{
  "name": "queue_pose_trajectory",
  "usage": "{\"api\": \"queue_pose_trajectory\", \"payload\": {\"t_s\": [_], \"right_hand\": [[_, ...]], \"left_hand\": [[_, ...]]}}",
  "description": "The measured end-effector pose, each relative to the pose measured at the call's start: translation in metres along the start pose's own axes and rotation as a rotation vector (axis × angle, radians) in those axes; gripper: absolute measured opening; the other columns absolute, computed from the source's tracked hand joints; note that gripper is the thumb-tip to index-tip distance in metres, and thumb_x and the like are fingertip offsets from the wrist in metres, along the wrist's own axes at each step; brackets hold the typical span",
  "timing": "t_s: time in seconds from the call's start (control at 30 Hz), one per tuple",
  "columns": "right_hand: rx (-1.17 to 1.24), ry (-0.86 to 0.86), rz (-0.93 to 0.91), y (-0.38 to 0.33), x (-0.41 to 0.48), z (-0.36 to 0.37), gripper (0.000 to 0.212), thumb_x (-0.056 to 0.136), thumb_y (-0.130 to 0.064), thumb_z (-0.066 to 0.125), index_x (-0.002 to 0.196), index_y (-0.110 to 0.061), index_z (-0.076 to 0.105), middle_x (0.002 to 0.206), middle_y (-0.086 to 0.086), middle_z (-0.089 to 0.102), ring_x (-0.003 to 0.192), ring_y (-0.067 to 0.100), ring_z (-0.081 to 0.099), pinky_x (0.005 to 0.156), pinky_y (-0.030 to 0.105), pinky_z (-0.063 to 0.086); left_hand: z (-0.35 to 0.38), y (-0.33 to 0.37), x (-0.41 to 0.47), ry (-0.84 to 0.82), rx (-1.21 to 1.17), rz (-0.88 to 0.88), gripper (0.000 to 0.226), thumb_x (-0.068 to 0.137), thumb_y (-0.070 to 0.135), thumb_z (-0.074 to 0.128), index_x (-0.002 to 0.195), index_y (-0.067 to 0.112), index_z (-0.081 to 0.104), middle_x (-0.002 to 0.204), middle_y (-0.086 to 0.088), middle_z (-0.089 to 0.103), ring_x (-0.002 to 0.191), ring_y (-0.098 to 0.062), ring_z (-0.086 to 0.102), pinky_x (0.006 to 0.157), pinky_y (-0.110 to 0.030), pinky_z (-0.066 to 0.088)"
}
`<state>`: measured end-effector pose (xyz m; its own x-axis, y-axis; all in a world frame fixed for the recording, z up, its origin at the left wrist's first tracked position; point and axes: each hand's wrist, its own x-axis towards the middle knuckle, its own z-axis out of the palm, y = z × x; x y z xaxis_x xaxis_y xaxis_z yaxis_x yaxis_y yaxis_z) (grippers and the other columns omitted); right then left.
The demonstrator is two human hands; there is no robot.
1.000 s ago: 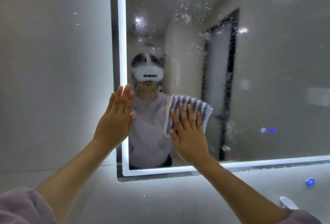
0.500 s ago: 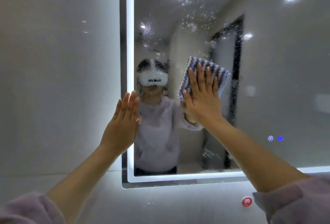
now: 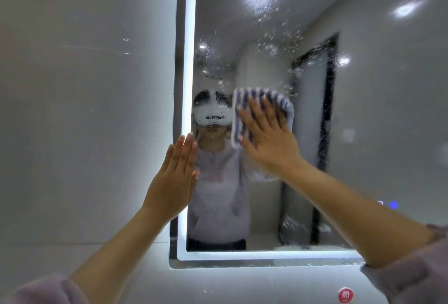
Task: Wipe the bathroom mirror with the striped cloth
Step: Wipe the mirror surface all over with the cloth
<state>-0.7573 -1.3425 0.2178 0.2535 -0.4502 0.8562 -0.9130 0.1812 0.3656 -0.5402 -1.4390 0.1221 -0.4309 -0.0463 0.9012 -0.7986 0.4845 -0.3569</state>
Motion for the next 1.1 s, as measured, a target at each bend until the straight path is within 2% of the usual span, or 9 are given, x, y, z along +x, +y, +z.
{"api": "queue_pose_trajectory", "payload": {"t_s": [0.1, 0.2, 0.3, 0.57, 0.63, 0.77, 0.9, 0.97, 1.1], "right_hand": [[0.055, 0.010, 0.143, 0.006, 0.052, -0.014, 0.068, 0.095, -0.055, 0.014, 0.153, -0.024, -0.002, 0.161, 0.007, -0.008, 0.147, 0.028, -0.012, 0.118, 0.046, -0.013], [0.048, 0.075, 0.152, -0.007, 0.058, -0.012, 0.064, 0.099, -0.047, 0.023, 0.154, -0.020, 0.005, 0.161, 0.010, -0.002, 0.147, 0.033, -0.008, 0.117, 0.047, -0.013], [-0.011, 0.084, -0.084, -0.021, 0.027, -0.001, 0.059, 0.100, -0.040, 0.028, 0.153, -0.017, 0.015, 0.160, 0.014, 0.008, 0.147, 0.033, 0.000, 0.118, 0.051, -0.002], [-0.151, -0.056, -0.598, -0.023, -0.032, 0.013, 0.056, 0.100, -0.046, 0.020, 0.153, -0.027, 0.012, 0.160, 0.001, 0.010, 0.148, 0.027, 0.008, 0.117, 0.050, 0.011], [-0.186, -0.029, -0.536, -0.013, -0.002, 0.006, 0.057, 0.100, -0.047, 0.018, 0.153, -0.027, 0.010, 0.160, 0.001, 0.009, 0.148, 0.027, 0.006, 0.119, 0.048, 0.006], [-0.033, 0.067, -0.148, -0.007, 0.068, -0.014, 0.060, 0.098, -0.047, 0.023, 0.152, -0.023, 0.017, 0.160, 0.004, 0.013, 0.148, 0.029, 0.007, 0.118, 0.041, -0.009], [0.060, 0.141, 0.049, -0.035, 0.086, -0.012, 0.059, 0.101, -0.040, 0.027, 0.153, -0.019, 0.011, 0.161, 0.007, 0.007, 0.148, 0.030, 0.000, 0.118, 0.045, -0.010], [0.045, 0.144, -0.002, -0.050, 0.074, -0.007, 0.059, 0.101, -0.040, 0.029, 0.153, -0.016, 0.013, 0.161, 0.011, 0.008, 0.148, 0.033, 0.003, 0.119, 0.051, -0.002], [-0.058, 0.047, -0.319, -0.068, 0.023, 0.007, 0.062, 0.101, -0.041, 0.029, 0.154, -0.016, 0.008, 0.161, 0.009, 0.003, 0.148, 0.031, 0.000, 0.119, 0.051, 0.000]], "left_hand": [[-0.001, 0.000, 0.001, -0.005, 0.003, 0.005, 0.055, 0.099, 0.027, 0.032, 0.143, -0.005, 0.026, 0.153, -0.021, 0.021, 0.143, -0.036, 0.013, 0.118, -0.042, 0.009], [-0.002, 0.000, 0.002, -0.013, -0.001, 0.001, 0.054, 0.100, 0.028, 0.028, 0.143, -0.004, 0.026, 0.153, -0.021, 0.021, 0.142, -0.036, 0.015, 0.118, -0.041, 0.010], [0.000, 0.000, 0.001, -0.014, -0.022, -0.003, 0.054, 0.101, 0.030, 0.024, 0.143, -0.003, 0.027, 0.153, -0.020, 0.022, 0.142, -0.036, 0.016, 0.117, -0.041, 0.010], [-0.003, -0.003, 0.000, -0.056, -0.038, 0.016, 0.055, 0.101, 0.032, 0.028, 0.146, 0.001, 0.022, 0.155, -0.019, 0.015, 0.144, -0.034, 0.010, 0.117, -0.044, 0.019], [-0.005, -0.003, 0.000, -0.072, -0.056, 0.006, 0.054, 0.101, 0.031, 0.024, 0.145, -0.001, 0.023, 0.155, -0.019, 0.016, 0.144, -0.034, 0.012, 0.117, -0.045, 0.018], [-0.014, -0.004, 0.003, -0.069, -0.048, -0.018, 0.059, 0.099, 0.036, 0.029, 0.144, -0.002, 0.026, 0.153, -0.019, 0.020, 0.141, -0.035, 0.018, 0.113, -0.045, 0.020], [-0.030, 0.004, 0.009, -0.045, -0.151, -0.353, 0.071, 0.095, 0.045, 0.035, 0.147, 0.000, 0.017, 0.155, -0.017, 0.014, 0.142, -0.031, 0.011, 0.112, -0.039, 0.015], [-0.033, 0.011, 0.008, -0.078, -0.201, -0.434, 0.075, 0.095, 0.051, 0.031, 0.147, 0.000, 0.013, 0.156, -0.016, 0.009, 0.143, -0.030, 0.008, 0.111, -0.039, 0.010], [-0.030, 0.027, -0.006, -0.183, -0.198, -0.469, 0.090, 0.089, 0.065, 0.021, 0.144, -0.005, 0.023, 0.151, -0.023, 0.022, 0.138, -0.038, 0.023, 0.107, -0.048, 0.017]]}}
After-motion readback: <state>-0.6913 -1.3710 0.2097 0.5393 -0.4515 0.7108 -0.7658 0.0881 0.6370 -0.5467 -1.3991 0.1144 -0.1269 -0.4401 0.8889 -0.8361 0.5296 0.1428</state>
